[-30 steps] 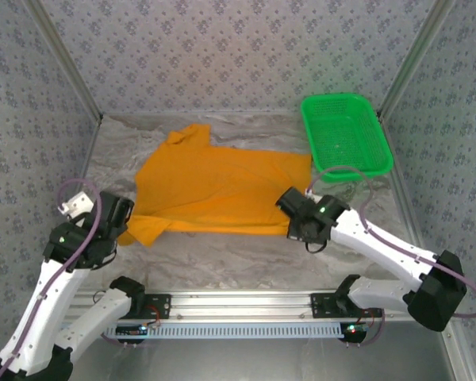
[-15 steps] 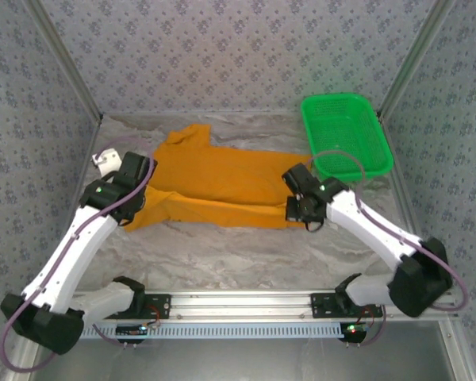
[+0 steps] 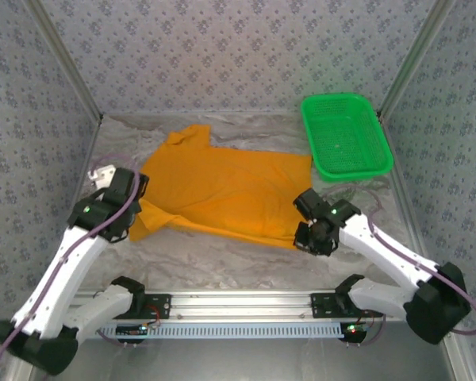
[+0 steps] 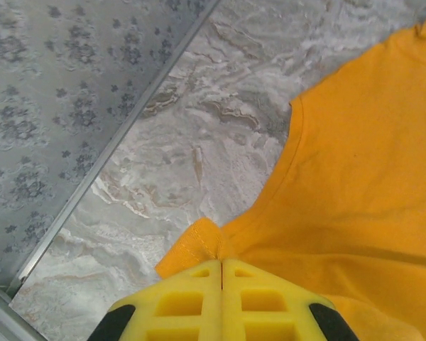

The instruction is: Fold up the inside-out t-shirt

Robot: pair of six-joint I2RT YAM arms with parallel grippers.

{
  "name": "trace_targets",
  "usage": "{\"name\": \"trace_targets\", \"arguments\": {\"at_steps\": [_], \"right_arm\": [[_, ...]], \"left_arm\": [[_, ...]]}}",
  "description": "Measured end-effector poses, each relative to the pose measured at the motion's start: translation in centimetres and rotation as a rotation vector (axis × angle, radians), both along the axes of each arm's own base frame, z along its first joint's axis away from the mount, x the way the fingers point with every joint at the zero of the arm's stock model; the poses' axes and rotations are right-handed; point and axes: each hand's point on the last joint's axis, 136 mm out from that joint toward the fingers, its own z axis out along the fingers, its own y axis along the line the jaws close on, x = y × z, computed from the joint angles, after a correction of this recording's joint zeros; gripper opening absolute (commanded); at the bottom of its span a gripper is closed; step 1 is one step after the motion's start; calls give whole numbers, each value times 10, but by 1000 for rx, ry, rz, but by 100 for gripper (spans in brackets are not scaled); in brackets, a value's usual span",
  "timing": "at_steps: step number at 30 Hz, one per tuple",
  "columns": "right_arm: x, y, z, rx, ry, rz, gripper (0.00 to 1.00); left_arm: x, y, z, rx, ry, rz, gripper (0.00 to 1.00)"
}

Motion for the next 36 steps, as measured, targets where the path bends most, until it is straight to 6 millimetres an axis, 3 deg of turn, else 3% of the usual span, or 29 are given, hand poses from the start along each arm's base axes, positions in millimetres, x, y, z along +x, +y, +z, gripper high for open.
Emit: {"name": "trace_targets", "arguments": {"at_steps": [4, 5, 6, 7, 8, 9, 12, 13, 14, 18, 22, 24, 31, 34, 36], "right_arm": [[39, -7, -13, -41, 51, -19, 12], [51, -10, -17, -51, 56, -22, 17], [62, -11, -19, -58, 51, -27, 30], [77, -14, -23, -71, 42, -34, 39], [89, -16, -25, -81, 36, -36, 43], [99, -19, -27, -95, 29, -39, 44], [116, -25, -30, -130, -1, -44, 52], [117, -27, -29, -144, -10, -43, 52], [116, -30, -27, -155, -21, -42, 53], [110, -36, -10, -196, -94, 15, 53], [91, -26, 2, -207, -146, 132, 54], [77, -19, -1, -194, -137, 174, 54], [33, -8, -43, -153, -16, 202, 56], [34, -4, -57, -139, -11, 188, 52], [38, -3, -65, -143, -16, 182, 41]], "left_arm": [[40, -18, -36, 55, 126, -43, 0], [50, -22, -47, 63, 165, -55, 0], [60, -26, -56, 64, 198, -65, 2], [74, -30, -66, 63, 233, -70, 26], [89, -34, -75, 54, 258, -72, 65], [102, -36, -83, 38, 276, -65, 77], [141, -39, -114, -61, 330, -20, 89], [147, -38, -123, -95, 337, -6, 99], [149, -35, -130, -130, 341, 13, 100], [129, -29, -129, -232, 327, 66, 96], [90, -24, -112, -313, 293, 123, 85], [66, -23, -116, -353, 305, 155, 80], [-28, -24, -193, -431, 532, 322, 74], [-44, -26, -212, -444, 589, 378, 67], [-41, -26, -215, -450, 579, 394, 51]]}}
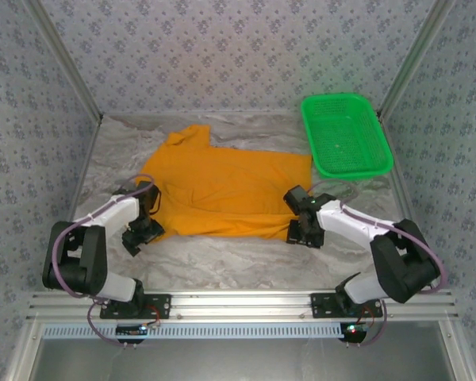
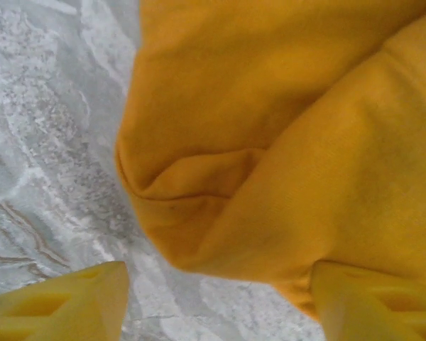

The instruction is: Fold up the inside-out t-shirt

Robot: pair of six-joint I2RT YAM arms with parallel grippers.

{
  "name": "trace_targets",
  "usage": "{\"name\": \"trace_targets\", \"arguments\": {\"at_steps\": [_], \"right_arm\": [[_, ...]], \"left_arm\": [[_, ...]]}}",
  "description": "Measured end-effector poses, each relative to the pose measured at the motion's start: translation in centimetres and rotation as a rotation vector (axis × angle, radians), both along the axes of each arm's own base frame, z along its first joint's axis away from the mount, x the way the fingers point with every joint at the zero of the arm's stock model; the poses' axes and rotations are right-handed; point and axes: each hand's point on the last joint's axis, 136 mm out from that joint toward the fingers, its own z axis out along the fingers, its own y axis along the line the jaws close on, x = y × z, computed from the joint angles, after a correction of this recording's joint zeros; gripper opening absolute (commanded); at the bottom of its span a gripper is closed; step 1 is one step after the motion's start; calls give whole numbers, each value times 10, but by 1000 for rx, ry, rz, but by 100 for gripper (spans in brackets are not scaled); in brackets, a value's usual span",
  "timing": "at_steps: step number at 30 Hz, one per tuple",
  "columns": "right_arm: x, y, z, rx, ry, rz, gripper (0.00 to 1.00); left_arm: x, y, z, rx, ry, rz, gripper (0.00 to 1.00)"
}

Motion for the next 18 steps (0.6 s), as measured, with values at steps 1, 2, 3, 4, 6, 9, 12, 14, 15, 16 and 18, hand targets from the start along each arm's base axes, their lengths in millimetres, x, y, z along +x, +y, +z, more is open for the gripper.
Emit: {"name": "trace_targets", "arguments": {"at_steps": [1, 2, 3, 4, 6, 9, 12, 14, 15, 16, 18], "right_arm": [[3, -1, -4, -8, -6, -5, 27], [5, -3, -7, -24, -9, -14, 18], [7, -5, -6, -28, -19, -27, 10], [11, -6, -6, -29, -32, -42, 4], [16, -10, -4, -39, -51, -73, 0], [18, -23, -2, -93, -65, -107, 0], [20, -35, 5, -147, -67, -123, 16], [25, -42, 12, -180, -82, -130, 15], [27, -49, 14, -205, -86, -140, 15], [26, -54, 15, -223, -84, -148, 14], [21, -65, 16, -263, -63, -167, 16]], "left_arm": [[3, 0, 0, 1, -10, 5, 40], [5, 1, -1, 6, -16, 13, 27], [7, 3, -2, 12, -22, 19, 14], [10, 5, -2, 14, -33, 29, 7], [14, 12, -3, 20, -45, 55, 1], [17, 23, -1, 23, -62, 81, 0], [19, 29, 3, 20, -78, 88, 0], [20, 31, 6, 20, -96, 80, 0], [21, 32, 8, 25, -104, 79, 0], [21, 34, 9, 32, -108, 80, 0], [21, 37, 8, 43, -108, 82, 0]]}}
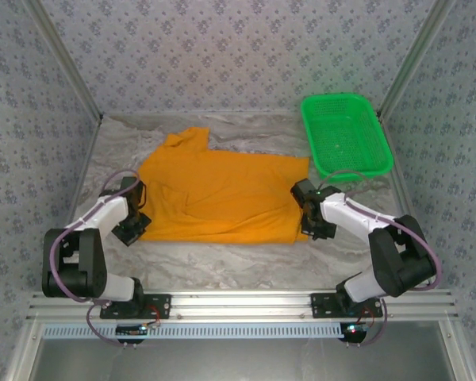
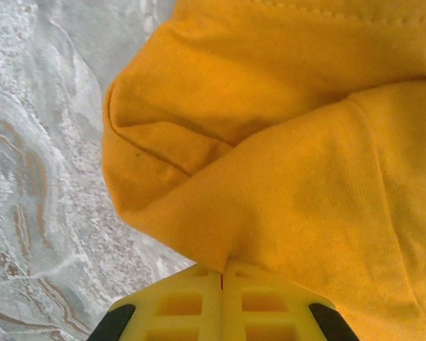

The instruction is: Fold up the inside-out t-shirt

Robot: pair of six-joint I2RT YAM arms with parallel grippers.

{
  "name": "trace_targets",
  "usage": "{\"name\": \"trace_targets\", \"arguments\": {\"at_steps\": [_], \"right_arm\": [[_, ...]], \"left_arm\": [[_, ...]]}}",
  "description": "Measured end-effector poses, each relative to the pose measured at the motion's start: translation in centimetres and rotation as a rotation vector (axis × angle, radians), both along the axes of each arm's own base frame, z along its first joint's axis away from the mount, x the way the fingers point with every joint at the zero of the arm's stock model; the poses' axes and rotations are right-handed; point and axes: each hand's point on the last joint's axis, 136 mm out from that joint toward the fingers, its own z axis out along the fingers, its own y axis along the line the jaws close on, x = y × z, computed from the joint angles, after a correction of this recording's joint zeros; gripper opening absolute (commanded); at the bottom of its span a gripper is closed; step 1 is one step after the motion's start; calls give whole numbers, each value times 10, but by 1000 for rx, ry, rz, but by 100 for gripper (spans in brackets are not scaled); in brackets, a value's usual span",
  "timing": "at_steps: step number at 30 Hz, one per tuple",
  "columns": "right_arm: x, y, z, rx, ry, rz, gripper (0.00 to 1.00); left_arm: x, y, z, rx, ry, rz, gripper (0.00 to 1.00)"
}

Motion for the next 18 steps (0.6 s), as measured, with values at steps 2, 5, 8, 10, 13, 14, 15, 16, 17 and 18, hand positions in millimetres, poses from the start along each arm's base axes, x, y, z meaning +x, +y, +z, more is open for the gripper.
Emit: {"name": "trace_targets", "arguments": {"at_steps": [2, 5, 8, 10, 13, 14, 15, 16, 17, 18], "right_arm": [[-5, -5, 1, -20, 19, -12, 22], [-12, -1, 7, -5, 24, 10, 35], [-12, 33, 20, 147, -21, 104, 36], [-10, 63, 29, 302, -56, 165, 43], [-3, 92, 35, 458, -78, 221, 46], [-1, 96, 33, 484, -75, 225, 47], [0, 96, 29, 501, -68, 225, 47], [2, 95, 25, 512, -60, 220, 47], [2, 93, 20, 522, -49, 212, 46], [1, 92, 15, 529, -33, 204, 46]], "left_arm": [[-3, 1, -3, 0, 7, 5, 7], [-6, -2, -6, -20, 15, -8, 26], [-6, -8, -8, -56, 15, -13, 29], [-6, -10, -9, -69, 16, -14, 29], [-6, -11, -9, -80, 15, -8, 28], [-6, -11, -9, -80, 14, -7, 27], [-6, -10, -10, -81, 14, -4, 25], [-6, -10, -10, -81, 14, -4, 23], [-5, -9, -10, -81, 13, -9, 20], [-4, -8, -10, -80, 11, -11, 19]]}}
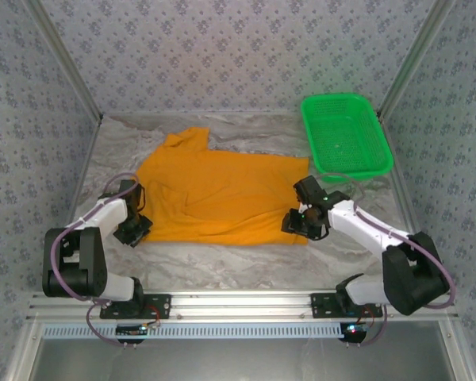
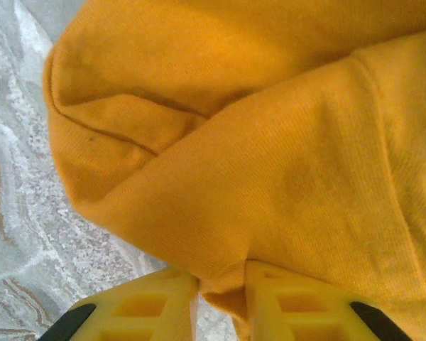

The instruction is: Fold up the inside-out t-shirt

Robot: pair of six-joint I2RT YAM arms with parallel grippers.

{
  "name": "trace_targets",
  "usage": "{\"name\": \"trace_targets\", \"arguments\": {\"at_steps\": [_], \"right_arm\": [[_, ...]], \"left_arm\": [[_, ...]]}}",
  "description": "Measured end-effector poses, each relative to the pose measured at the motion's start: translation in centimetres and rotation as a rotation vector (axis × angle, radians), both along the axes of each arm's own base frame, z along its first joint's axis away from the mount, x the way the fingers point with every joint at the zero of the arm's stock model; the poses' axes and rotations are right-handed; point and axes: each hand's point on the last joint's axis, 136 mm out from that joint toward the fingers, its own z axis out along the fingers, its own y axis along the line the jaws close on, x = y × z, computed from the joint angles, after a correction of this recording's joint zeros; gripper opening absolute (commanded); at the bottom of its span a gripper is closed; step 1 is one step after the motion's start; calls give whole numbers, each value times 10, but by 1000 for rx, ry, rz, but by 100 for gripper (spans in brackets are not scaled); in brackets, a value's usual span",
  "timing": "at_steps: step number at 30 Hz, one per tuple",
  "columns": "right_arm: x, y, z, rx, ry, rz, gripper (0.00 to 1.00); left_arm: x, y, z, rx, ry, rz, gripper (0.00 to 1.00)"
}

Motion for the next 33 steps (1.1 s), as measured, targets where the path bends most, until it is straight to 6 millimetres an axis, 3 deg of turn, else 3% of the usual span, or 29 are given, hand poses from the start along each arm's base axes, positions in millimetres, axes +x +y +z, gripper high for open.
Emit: {"name": "trace_targets", "arguments": {"at_steps": [6, 11, 13, 16, 19, 23, 27, 28, 29, 31, 33], "right_arm": [[-2, -2, -15, 0, 25, 14, 46], [8, -2, -17, 30, -15, 14, 0], [10, -4, -17, 26, -18, 0, 0], [5, -22, -14, -67, 23, -81, 0], [-4, -45, 7, -189, 60, -204, 0], [-21, -48, 32, -259, 76, -272, 0], [-47, -48, 17, -340, 159, -255, 7], [-53, -48, 8, -352, 193, -247, 15], [-57, -49, 0, -359, 221, -245, 24], [-65, -54, -11, -390, 274, -245, 35], [-68, -59, -13, -405, 296, -238, 37]], "left_arm": [[2, 4, 0, -4, -8, 10, 15], [4, 4, 0, -11, -13, 3, 9], [4, 4, 0, -20, -14, 8, 0], [4, 5, 1, -35, -18, 24, 0], [4, 5, 3, -56, -25, 42, 0], [3, 2, 11, -75, -51, 52, 0], [4, 3, 21, -74, -90, 64, 0], [4, 3, 22, -74, -95, 67, 0], [3, 3, 22, -73, -94, 67, 6], [1, 6, 21, -57, -85, 70, 42], [-1, 9, 21, -48, -78, 79, 49]]}}
